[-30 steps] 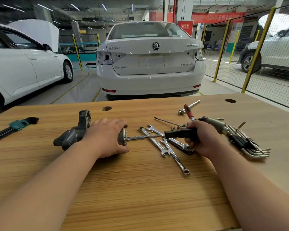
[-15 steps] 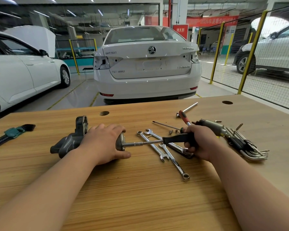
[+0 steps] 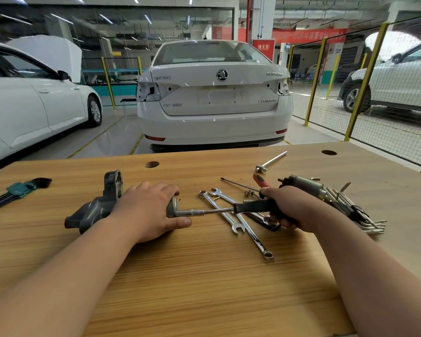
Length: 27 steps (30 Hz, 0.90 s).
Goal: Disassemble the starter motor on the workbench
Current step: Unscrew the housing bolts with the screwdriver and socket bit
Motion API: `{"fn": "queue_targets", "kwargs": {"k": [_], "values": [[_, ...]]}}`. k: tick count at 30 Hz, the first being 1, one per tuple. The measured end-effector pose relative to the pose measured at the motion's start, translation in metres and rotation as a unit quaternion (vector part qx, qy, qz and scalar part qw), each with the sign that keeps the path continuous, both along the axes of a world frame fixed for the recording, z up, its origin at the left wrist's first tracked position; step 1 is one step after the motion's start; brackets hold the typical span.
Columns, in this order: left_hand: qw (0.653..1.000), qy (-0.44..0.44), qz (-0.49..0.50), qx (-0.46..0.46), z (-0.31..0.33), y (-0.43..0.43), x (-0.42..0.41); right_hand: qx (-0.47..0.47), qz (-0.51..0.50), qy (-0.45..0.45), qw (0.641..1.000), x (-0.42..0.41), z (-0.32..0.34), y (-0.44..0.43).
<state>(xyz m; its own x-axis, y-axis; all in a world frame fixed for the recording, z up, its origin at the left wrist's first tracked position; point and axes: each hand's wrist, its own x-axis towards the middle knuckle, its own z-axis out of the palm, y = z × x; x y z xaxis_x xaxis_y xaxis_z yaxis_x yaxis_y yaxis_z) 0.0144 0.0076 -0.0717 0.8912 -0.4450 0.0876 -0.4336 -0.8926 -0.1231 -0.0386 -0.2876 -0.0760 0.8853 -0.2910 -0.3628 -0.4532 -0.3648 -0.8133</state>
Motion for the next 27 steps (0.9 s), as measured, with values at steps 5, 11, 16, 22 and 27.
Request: {"fn": "queue_targets", "kwargs": {"k": [5, 11, 16, 22, 27], "values": [[1.0, -0.008, -0.001, -0.005, 0.001, 0.003, -0.006, -0.115, 0.043, -0.091, 0.988, -0.002, 0.0, 0.005], [0.999, -0.039, -0.005, -0.018, -0.003, 0.003, -0.005, -0.182, 0.053, -0.138, 0.972, -0.003, -0.01, 0.003], [0.995, -0.093, -0.025, -0.008, -0.009, 0.001, -0.008, -0.227, 0.063, -0.172, 0.956, -0.002, -0.012, 0.003], [0.997, -0.076, -0.022, -0.018, -0.007, 0.001, -0.006, -0.212, 0.041, -0.214, 0.953, -0.003, -0.016, 0.004], [0.998, -0.059, -0.017, -0.023, -0.003, 0.0, -0.002, -0.212, 0.004, -0.3, 0.93, -0.002, -0.021, 0.004]]}}
